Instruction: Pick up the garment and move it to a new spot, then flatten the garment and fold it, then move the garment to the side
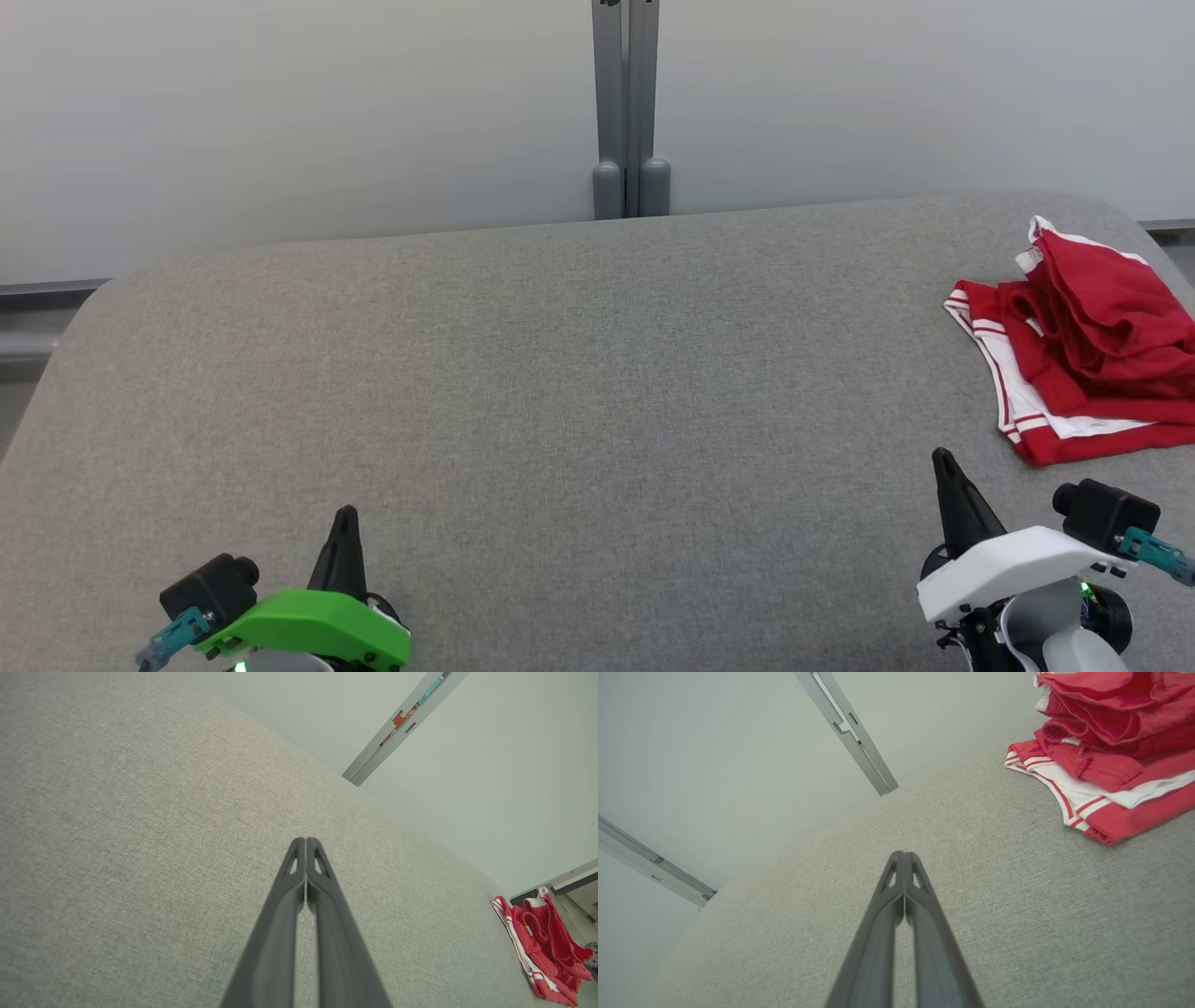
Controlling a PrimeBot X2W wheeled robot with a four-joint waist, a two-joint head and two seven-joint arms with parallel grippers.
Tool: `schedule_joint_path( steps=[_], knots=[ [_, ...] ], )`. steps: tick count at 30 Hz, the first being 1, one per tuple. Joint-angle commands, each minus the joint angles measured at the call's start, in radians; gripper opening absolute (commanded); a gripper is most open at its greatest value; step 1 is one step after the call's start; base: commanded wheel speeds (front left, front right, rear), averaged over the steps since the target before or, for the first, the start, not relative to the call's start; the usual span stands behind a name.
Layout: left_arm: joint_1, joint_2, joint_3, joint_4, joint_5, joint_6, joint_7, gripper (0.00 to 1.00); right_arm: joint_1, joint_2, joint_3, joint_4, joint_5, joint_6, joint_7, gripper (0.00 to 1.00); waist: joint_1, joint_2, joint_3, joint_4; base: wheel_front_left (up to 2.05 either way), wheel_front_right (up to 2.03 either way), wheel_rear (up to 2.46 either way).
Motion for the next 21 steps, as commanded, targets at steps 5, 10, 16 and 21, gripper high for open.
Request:
schedule_joint_path(
  steps=[5,10,16,21],
  knots=[
    [-0.039,-0.008,0.045,-0.018,-0.075,-0.027,0.023,0.00,-0.035,-0.005,-0.010,-0.015,0.111,0.000,0.014,0.00,0.0000,0.0000,0.004,0.000,0.00,0.00,0.00],
    [-0.041,-0.015,0.070,-0.020,-0.123,-0.044,0.040,0.00,-0.039,-0.006,-0.015,-0.014,0.180,0.000,0.024,0.00,0.0000,0.0000,0.007,0.001,0.00,0.00,0.00],
    [-0.046,-0.024,0.102,-0.022,-0.185,-0.066,0.062,0.00,-0.044,-0.006,-0.022,-0.013,0.272,0.000,0.037,0.00,0.0000,0.0000,0.011,0.001,0.00,0.00,0.00],
    [-0.048,-0.030,0.126,-0.024,-0.230,-0.081,0.078,0.00,-0.048,-0.007,-0.026,-0.012,0.337,0.000,0.046,0.00,0.0000,0.0000,0.014,0.001,0.00,0.00,0.00]
  ],
)
